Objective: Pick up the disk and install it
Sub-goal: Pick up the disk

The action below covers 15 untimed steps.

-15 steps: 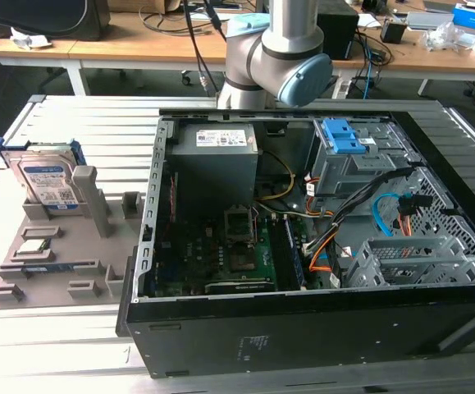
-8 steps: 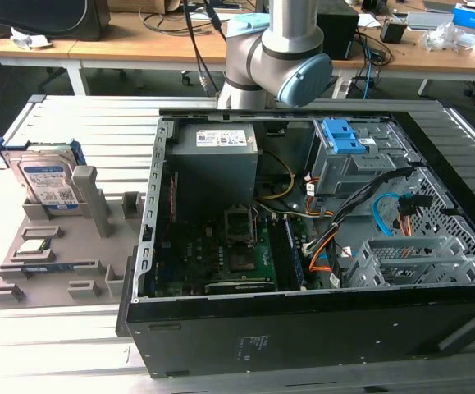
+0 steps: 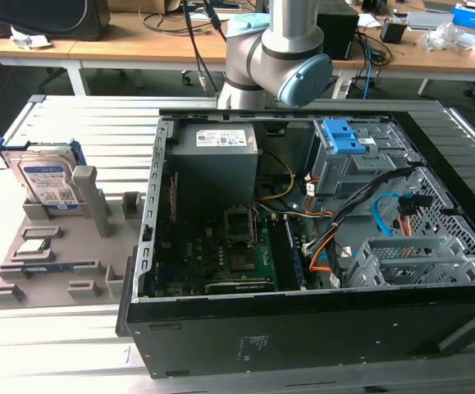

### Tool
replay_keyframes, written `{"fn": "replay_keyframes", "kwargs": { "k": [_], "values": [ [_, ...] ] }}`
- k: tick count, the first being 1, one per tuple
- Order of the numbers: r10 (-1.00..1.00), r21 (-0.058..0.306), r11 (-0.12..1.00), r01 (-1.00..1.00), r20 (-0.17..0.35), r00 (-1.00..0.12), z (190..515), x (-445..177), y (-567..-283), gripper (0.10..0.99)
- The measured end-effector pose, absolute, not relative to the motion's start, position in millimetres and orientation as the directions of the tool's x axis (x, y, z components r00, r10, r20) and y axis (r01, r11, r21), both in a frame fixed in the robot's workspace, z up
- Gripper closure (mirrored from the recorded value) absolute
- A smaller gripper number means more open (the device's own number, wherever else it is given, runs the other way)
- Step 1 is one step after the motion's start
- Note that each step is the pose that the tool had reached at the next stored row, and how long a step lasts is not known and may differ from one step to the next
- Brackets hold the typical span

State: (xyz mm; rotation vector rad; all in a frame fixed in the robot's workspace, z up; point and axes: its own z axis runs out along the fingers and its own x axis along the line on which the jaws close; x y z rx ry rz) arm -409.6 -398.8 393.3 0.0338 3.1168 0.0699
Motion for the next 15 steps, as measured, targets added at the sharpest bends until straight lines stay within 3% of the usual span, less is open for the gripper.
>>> {"fn": "replay_keyframes", "kwargs": {
  "k": [15],
  "values": [
    [-0.073,0.045,0.996,-0.074,-0.023,-0.997,393.3,-409.5,-398.9,0.980]
  ]
}}
